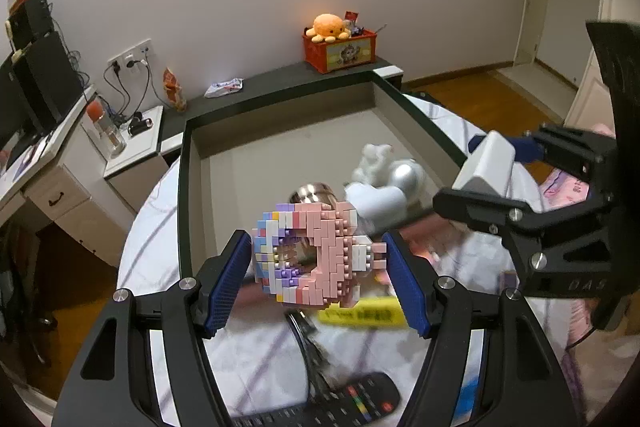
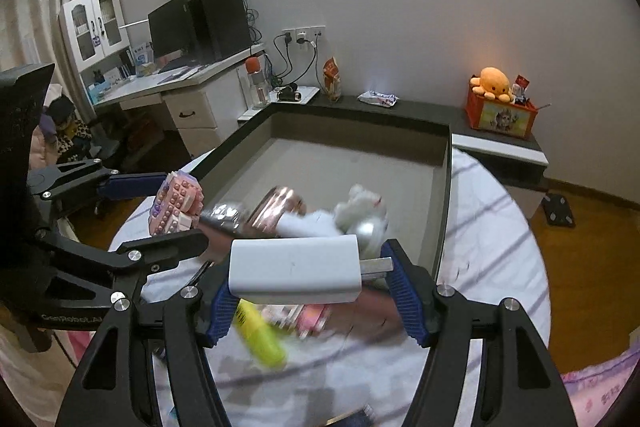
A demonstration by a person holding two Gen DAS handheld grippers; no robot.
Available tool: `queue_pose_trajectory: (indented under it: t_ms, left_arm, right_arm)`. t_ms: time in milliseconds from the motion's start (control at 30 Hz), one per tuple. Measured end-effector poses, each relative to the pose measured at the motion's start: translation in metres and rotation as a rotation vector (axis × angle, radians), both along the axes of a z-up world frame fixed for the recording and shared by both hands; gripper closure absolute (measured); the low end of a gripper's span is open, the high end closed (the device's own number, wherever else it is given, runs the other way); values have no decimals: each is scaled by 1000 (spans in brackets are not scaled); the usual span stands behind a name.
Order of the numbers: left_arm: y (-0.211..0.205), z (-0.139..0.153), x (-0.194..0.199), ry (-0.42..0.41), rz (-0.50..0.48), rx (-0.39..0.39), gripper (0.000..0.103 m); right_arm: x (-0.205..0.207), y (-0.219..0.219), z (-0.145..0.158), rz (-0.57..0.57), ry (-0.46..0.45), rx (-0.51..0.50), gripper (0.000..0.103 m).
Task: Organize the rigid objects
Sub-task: 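Drop the lego donut into the pink box with the left gripper while the right places the charger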
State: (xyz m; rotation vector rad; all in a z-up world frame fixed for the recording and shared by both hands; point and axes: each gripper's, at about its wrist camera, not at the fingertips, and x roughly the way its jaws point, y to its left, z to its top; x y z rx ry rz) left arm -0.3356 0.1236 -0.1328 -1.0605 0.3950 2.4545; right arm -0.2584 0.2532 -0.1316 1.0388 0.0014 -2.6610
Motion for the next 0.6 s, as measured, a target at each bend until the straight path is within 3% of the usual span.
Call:
queue_pose_trajectory:
  t_ms: [333,433,600]
  left_arm:
    - [2,-27,-65,-46,49,-99,34]
    - [-5,-33,-79,-75,41,-58,34]
    - [-14,-47,-94,-95,70,-97,34]
  right_arm:
    - [-81,-2,-13,33,-81,69,35]
    - [-101,-7,-20,52,-109,92,35]
    - [-123,-15,-31,68,-157,114,35]
